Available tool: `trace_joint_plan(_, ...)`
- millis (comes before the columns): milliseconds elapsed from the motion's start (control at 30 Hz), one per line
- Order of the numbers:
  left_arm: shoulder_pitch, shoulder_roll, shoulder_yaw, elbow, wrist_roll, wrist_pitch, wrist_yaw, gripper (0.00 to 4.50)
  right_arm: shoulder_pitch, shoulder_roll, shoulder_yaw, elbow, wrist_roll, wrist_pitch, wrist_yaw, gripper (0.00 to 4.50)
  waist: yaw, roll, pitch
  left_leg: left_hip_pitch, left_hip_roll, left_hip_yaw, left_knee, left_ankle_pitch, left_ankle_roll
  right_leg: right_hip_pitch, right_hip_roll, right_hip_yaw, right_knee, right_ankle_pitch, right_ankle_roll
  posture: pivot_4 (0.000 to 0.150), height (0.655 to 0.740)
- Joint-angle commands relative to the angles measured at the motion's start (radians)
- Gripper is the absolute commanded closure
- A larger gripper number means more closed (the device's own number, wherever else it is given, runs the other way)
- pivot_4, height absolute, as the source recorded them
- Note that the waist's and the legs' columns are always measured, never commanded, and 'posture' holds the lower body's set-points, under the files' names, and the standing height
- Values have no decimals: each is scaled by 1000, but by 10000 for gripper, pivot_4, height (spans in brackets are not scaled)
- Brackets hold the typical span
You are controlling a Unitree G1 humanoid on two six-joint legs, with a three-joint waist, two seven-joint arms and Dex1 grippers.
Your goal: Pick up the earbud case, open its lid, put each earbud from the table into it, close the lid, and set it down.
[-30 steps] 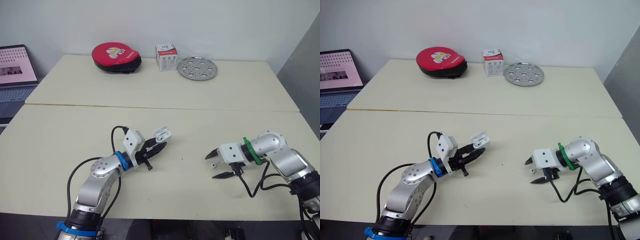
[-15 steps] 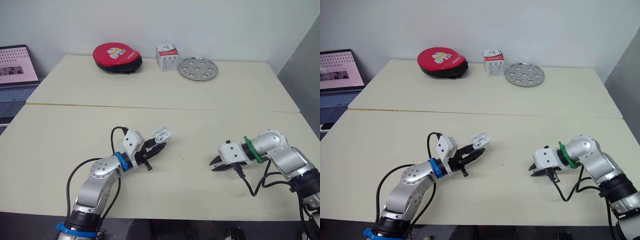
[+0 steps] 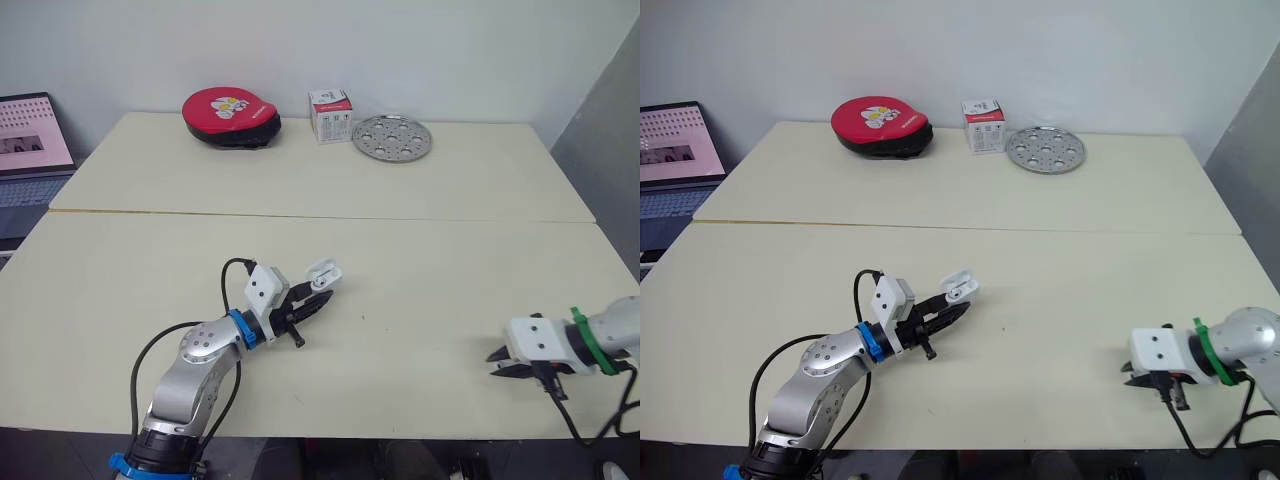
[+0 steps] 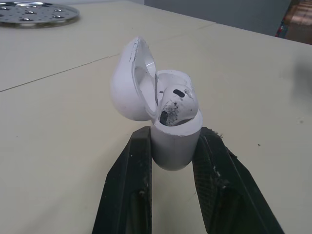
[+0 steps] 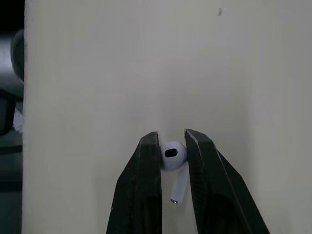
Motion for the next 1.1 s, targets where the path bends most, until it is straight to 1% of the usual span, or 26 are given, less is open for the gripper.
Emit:
trace_joint_plan(33, 10, 2, -1, -52, -17, 3, -2, 37051, -19, -25, -8, 38, -20, -84, 16, 41242, 0, 0, 0, 0, 0, 0, 0, 0, 0, 0, 0, 0, 0, 0, 0, 1500, 7400)
trace_joint_plan(267, 41, 3, 2, -88, -20, 21, 9, 37051, -107, 3, 83, 87, -20, -120, 73, 41242, 3, 0, 0, 0, 0, 0, 0, 0, 0, 0, 0, 0, 0, 0, 0, 1500, 7400)
trace_joint_plan(367, 57, 4, 5, -105, -19, 26, 14, 37051, -136, 19, 110, 110, -13, -103, 91, 41242, 3, 0, 0, -1, 0, 0, 0, 0, 0, -1, 0, 0, -1, 0, 0, 1500, 7400)
trace_joint_plan(433, 62, 4, 5, -111, -19, 30, 16, 37051, -153, 33, 121, 123, -22, -107, 86, 33811, 3, 0, 0, 0, 0, 0, 0, 0, 0, 0, -1, 0, -1, 0, 0, 1500, 7400)
trace_joint_plan(600, 68, 9, 8, -115, -20, 31, 15, 37051, -159, 50, 112, 134, -35, -156, 55, 17579, 3, 0, 0, 0, 0, 0, 0, 0, 0, 0, 0, 0, 0, 0, 0, 1500, 7400)
trace_joint_plan(733, 65, 16, 8, -106, -23, 30, 7, 37051, -116, -10, 23, 44, 17, -103, 58, 17294, 4, 1, 0, -1, 0, 0, 0, 0, 0, 0, 0, 0, 0, 0, 0, 1500, 7400)
trace_joint_plan(833, 59, 17, 6, -97, -24, 30, 2, 37051, -51, -64, -60, -91, 62, 36, 57, 17294, 5, 2, 0, -1, 0, 0, 0, 0, 0, -1, -1, 0, 0, 0, 0, 1500, 7400)
trace_joint_plan(867, 57, 16, 5, -95, -25, 29, 1, 37051, -26, -83, -82, -132, 56, 73, 53, 17294, 5, 2, 0, -1, 0, 0, 0, 0, 0, 0, -1, 0, 0, 0, 0, 1500, 7400)
trace_joint_plan(967, 51, 12, -1, -86, -23, 28, -1, 37051, 13, -125, -109, -239, -30, 202, -17, 17294, 4, 2, 0, -1, 0, 0, 0, 0, 0, 0, 0, 0, 0, 0, 0, 1500, 7400)
trace_joint_plan(1100, 47, 3, -11, -83, -21, 29, 2, 37051, 2, -151, -58, -302, -105, 301, -61, 17294, 4, 2, 0, -1, 0, 0, 0, 0, 0, 0, 0, 0, 0, 0, 0, 1500, 7400)
